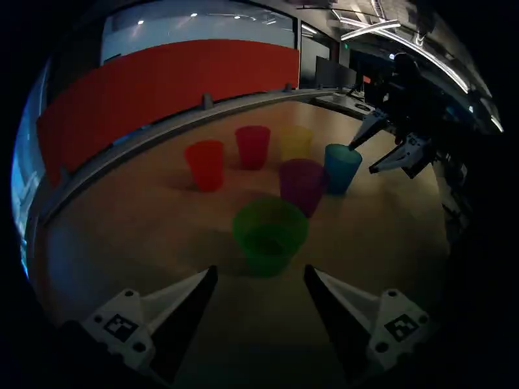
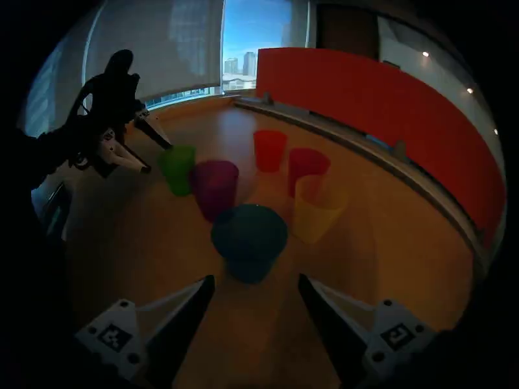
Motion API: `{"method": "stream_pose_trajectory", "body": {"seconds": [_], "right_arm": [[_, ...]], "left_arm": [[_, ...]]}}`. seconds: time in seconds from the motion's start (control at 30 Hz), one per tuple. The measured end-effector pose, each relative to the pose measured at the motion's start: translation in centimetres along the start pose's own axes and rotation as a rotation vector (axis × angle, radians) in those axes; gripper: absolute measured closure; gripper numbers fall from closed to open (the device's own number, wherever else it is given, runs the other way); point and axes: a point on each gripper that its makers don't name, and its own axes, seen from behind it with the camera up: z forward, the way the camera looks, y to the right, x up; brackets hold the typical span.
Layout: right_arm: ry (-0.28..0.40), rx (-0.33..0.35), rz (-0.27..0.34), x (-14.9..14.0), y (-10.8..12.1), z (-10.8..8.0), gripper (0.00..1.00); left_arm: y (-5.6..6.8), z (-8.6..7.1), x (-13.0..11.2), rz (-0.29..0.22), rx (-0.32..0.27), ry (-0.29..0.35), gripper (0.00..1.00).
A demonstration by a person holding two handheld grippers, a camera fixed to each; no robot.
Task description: Pour water
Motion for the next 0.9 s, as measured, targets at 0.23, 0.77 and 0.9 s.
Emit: {"method": "stream_pose_trajectory", "body": {"seconds": [0.23,0.77,0.9], "right_arm": [[0.022,-0.034,0.017,-0.5,0.0,-2.3,0.0],[0.144,-0.11,0.074,1.8,0.2,-4.9,0.0],[0.201,-0.154,0.095,3.4,0.9,-5.6,0.0]], "left_arm": [[-0.5,-2.2,0.2,-0.023,0.046,0.036,0.0],[-1.9,-6.3,2.6,-0.067,0.176,0.201,0.0],[-2.8,-7.6,3.9,-0.072,0.226,0.273,0.0]]}}
